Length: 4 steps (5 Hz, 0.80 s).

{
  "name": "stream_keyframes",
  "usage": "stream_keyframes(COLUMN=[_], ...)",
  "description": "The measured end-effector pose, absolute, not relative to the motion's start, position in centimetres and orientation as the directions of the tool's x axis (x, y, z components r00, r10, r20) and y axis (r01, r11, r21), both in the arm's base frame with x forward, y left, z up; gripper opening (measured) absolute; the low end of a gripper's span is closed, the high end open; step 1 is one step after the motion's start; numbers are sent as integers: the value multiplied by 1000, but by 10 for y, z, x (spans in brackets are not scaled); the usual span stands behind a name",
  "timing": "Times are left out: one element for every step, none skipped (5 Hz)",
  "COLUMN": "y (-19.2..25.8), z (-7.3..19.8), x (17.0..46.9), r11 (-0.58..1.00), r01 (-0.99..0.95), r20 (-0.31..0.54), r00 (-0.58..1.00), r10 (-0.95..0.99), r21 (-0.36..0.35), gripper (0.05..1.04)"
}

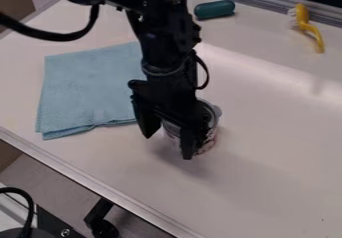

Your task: Picked up the container and put it at the upper side of the table

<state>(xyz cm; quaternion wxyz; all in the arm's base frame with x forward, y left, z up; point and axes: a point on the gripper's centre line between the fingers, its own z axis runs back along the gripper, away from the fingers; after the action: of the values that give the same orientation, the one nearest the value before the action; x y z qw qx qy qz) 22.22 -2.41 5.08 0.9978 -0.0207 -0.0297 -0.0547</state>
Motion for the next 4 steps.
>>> stream_keyframes(y=[-34,-44,-51,-57], z=[51,50,52,53], x=[242,262,285,314], r11=[995,997,999,999], r01=[89,57,12,-17], r20=[108,133,155,187], r00=[991,990,988,982], r10=[-84,-50,-4,26], r21=[-47,-52,-50,-52], gripper=[998,998,998,998])
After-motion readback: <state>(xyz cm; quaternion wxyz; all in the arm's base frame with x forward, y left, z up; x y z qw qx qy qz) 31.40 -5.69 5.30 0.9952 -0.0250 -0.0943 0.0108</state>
